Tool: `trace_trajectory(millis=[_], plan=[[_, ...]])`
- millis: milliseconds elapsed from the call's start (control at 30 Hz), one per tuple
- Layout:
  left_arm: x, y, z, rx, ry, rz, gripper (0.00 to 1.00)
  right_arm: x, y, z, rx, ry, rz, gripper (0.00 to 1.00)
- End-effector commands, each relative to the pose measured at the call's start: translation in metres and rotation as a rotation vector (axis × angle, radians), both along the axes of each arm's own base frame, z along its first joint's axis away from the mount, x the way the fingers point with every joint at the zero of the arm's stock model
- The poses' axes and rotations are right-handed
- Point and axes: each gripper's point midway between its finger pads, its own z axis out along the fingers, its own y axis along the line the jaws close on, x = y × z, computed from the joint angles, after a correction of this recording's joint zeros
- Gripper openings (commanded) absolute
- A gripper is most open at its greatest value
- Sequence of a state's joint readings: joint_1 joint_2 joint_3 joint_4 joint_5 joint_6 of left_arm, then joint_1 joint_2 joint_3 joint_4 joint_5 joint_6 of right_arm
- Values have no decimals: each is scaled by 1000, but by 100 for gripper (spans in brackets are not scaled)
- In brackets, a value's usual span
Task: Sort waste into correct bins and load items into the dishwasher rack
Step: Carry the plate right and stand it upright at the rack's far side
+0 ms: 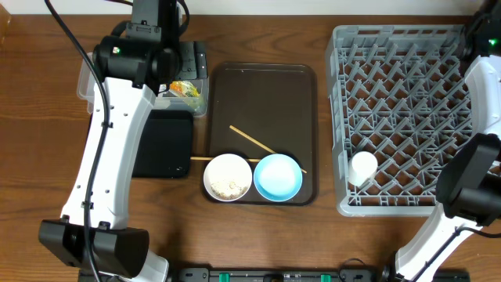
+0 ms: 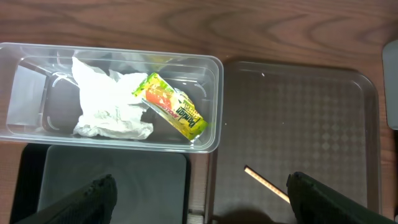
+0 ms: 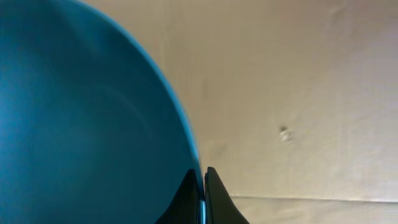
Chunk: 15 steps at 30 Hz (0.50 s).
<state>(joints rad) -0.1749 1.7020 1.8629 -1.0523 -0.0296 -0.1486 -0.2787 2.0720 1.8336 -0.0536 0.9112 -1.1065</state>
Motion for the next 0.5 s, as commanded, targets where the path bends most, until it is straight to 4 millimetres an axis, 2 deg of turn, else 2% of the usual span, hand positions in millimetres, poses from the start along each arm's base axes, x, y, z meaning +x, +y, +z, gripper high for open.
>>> trace_trajectory(millis=[0,133,467], plan=[[0,2,0,16,2,-5,90,5,-4,1,-69,154,50,1],[0,2,0,15,2,-5,90,13,1,-3,-79,214,118,1],[0,2,0,15,2,-5,91,16,6,-18,-44,275,172,1]])
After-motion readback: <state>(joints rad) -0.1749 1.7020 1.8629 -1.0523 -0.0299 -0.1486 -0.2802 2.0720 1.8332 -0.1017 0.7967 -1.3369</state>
